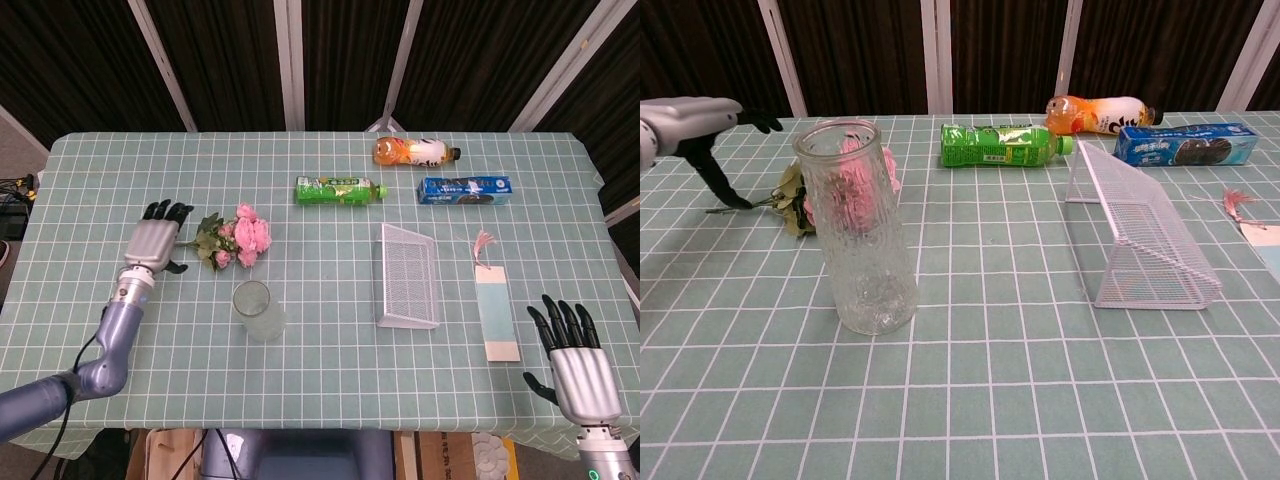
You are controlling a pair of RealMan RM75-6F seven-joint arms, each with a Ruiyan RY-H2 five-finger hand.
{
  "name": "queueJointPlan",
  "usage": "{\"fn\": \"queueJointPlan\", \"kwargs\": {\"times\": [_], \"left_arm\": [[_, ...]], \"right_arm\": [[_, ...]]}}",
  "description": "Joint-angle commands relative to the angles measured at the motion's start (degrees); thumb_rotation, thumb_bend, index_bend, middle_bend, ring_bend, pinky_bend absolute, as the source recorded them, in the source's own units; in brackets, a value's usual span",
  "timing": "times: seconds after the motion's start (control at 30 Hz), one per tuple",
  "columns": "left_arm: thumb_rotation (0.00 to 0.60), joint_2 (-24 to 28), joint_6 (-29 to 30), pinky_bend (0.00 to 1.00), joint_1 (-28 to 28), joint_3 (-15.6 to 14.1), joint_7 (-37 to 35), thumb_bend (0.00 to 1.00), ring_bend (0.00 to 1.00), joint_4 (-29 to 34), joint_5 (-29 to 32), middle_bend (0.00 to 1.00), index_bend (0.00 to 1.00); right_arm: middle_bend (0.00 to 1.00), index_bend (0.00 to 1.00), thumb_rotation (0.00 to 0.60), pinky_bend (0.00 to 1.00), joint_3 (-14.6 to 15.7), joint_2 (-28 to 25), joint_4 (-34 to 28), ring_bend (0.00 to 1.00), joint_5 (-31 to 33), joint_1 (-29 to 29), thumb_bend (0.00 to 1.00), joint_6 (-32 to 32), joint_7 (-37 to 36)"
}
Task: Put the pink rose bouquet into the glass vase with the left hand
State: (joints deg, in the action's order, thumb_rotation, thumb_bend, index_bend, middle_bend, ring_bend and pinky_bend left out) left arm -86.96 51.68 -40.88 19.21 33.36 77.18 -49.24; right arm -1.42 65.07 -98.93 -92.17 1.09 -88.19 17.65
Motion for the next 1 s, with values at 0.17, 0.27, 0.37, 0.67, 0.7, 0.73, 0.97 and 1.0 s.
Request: {"fn": "queueJointPlan", "kwargs": {"times": [0.17,0.27,0.37,0.67,0.7,0.73,0.97,1.0], "left_arm": [[0.600,-6.83,-0.64,0.04,-4.57,-0.26,0.98,0.11,0.00,-6.06,2.36,0.09,0.12],[0.600,-8.82,-0.52,0.04,-5.70,-0.27,0.75,0.13,0.00,-8.48,2.77,0.09,0.12],[0.600,-10.51,-0.39,0.05,-6.72,-0.37,0.78,0.19,0.00,-10.69,3.30,0.10,0.13],[0.600,-16.96,-1.18,0.16,-9.85,-1.13,-3.49,0.35,0.09,-19.26,0.17,0.20,0.21],[0.600,-17.49,-0.83,0.19,-9.87,-1.31,-4.35,0.39,0.11,-20.04,-0.71,0.24,0.23],[0.600,-17.96,-0.50,0.22,-9.90,-1.53,-5.16,0.41,0.13,-20.78,-1.61,0.26,0.25],[0.600,-20.13,0.57,0.38,-10.02,-2.91,-7.63,0.48,0.27,-25.06,-5.16,0.39,0.34],[0.600,-20.32,0.58,0.41,-10.01,-2.88,-8.09,0.49,0.29,-25.43,-5.36,0.41,0.35]], "right_arm": [[0.04,0.14,0.600,0.00,0.03,0.30,0.30,0.00,0.12,0.14,0.15,0.23,0.21],[0.04,0.14,0.600,0.00,-0.02,0.34,0.51,0.00,0.30,0.23,0.15,0.39,0.15],[0.04,0.14,0.600,0.00,-0.11,0.30,0.61,0.00,0.68,0.28,0.15,0.55,-0.24],[0.04,0.14,0.600,0.00,-0.28,0.25,0.72,0.00,1.36,0.36,0.15,0.74,-0.53],[0.04,0.14,0.600,0.00,-0.28,0.22,0.72,0.00,1.38,0.36,0.15,0.74,-0.59],[0.04,0.14,0.600,0.00,-0.28,0.19,0.71,0.00,1.39,0.36,0.15,0.74,-0.67],[0.04,0.14,0.600,0.00,-0.29,-0.01,0.73,0.00,1.44,0.37,0.15,0.68,-1.25],[0.04,0.14,0.600,0.00,-0.27,-0.06,0.70,0.00,1.41,0.37,0.15,0.68,-1.39]]}}
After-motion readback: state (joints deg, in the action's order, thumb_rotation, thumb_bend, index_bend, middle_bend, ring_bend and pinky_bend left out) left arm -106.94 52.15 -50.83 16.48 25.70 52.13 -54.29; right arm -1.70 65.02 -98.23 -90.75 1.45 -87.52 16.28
